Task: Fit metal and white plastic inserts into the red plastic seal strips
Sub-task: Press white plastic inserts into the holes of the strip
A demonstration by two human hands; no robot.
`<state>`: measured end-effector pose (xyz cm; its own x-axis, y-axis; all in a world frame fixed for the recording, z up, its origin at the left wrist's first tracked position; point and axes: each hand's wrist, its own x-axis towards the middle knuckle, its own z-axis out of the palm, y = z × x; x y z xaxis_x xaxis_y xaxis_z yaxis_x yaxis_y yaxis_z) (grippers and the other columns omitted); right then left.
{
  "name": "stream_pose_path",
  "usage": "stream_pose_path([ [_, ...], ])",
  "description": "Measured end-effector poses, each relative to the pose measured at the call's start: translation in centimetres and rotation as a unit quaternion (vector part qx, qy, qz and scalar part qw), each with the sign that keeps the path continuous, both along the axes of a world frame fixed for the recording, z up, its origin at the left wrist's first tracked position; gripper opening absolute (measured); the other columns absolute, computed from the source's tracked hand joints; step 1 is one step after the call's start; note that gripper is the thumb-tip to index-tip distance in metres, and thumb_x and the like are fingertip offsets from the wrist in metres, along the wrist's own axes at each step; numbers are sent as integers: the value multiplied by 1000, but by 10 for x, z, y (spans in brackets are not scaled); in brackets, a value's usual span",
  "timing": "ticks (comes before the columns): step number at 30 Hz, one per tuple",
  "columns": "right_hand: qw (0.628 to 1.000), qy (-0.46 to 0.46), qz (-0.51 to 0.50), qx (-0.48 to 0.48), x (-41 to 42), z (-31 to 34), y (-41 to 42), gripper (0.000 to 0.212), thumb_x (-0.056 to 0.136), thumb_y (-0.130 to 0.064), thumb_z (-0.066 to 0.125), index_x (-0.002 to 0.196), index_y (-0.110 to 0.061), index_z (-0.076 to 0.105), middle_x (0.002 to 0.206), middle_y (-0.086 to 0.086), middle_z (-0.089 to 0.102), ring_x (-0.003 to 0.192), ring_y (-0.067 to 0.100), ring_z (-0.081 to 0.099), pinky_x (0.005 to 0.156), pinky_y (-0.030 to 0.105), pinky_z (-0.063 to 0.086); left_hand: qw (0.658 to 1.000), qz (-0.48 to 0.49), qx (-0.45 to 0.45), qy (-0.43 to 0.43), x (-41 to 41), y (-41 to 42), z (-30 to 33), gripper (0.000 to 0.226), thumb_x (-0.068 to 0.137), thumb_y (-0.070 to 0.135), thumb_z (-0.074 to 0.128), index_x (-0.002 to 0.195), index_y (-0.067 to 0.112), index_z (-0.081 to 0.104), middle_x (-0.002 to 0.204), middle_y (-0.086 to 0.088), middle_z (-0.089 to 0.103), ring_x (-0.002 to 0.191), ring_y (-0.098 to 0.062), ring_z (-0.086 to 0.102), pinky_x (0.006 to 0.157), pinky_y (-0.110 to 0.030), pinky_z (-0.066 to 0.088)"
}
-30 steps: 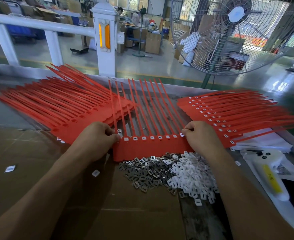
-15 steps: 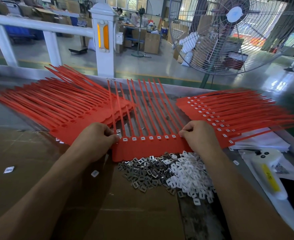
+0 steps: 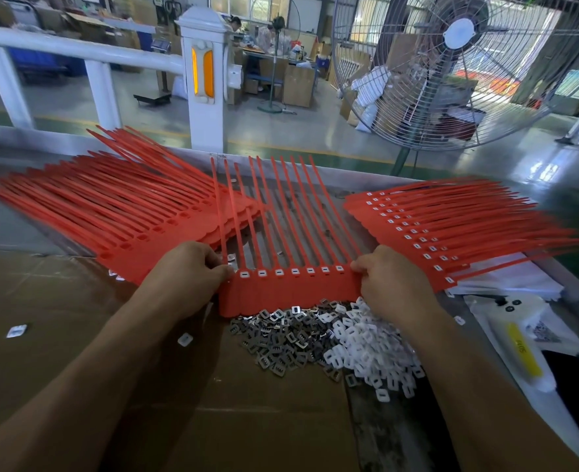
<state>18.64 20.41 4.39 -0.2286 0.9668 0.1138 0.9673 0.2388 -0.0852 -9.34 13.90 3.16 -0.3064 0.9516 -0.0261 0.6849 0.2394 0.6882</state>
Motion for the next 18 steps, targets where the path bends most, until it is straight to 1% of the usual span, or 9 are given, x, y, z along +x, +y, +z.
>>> stream_pose_path([
  [2,999,36,6,-30,8,1,0,36,103,-16,52,130,-30,71,105,-4,52,103,21,58,92,38,49,1000,1,0,-2,0,0,1,16,94,37,69,86,24,68,82,3,70,74,-13,68,69,-36,59],
  [4,995,82,14,-47,16,4,1,29,102,-20,58,125,-30,73,107,-8,60,101,16,61,93,36,50,1000,3,-1,-5,0,-1,1,16,94,38,69,86,24,68,82,3,70,73,-14,68,66,-35,58],
  [6,987,152,12,-58,23,8,0,17,97,-22,68,107,-32,78,101,-14,71,96,9,67,87,34,52,1000,5,0,-13,1,-1,1,17,94,38,69,85,24,68,81,2,70,71,-15,68,61,-33,56],
  [8,980,184,17,-72,29,11,0,6,91,-28,76,90,-32,80,88,-18,73,85,1,68,76,29,51,1000,5,-1,-23,1,-1,1,16,94,38,69,86,24,68,81,2,70,71,-15,68,61,-34,55],
  [10,980,172,27,-101,30,13,-1,9,88,-33,80,79,-34,78,78,-20,73,74,-4,66,68,25,48,1000,3,-3,-26,1,-1,1,16,94,39,69,87,24,68,82,2,70,72,-16,69,64,-37,58],
  [12,981,154,28,-117,29,13,-1,12,85,-36,82,74,-34,76,73,-21,72,69,-4,65,65,25,47,1000,4,-5,-26,1,-1,1,17,94,39,69,87,24,68,82,2,70,72,-17,69,64,-38,59],
  [15,982,139,22,-125,26,12,-1,14,83,-34,84,73,-32,74,69,-22,70,65,-5,64,61,23,44,1000,3,-8,-16,1,0,1,17,94,41,68,87,25,67,82,3,70,71,-15,68,60,-33,55],
  [18,982,129,26,-135,25,11,-1,16,86,-32,82,73,-31,73,68,-20,70,63,-8,63,58,22,42,1000,1,-9,-16,2,-1,1,17,94,41,68,88,25,67,84,3,70,71,-15,68,59,-32,53],
])
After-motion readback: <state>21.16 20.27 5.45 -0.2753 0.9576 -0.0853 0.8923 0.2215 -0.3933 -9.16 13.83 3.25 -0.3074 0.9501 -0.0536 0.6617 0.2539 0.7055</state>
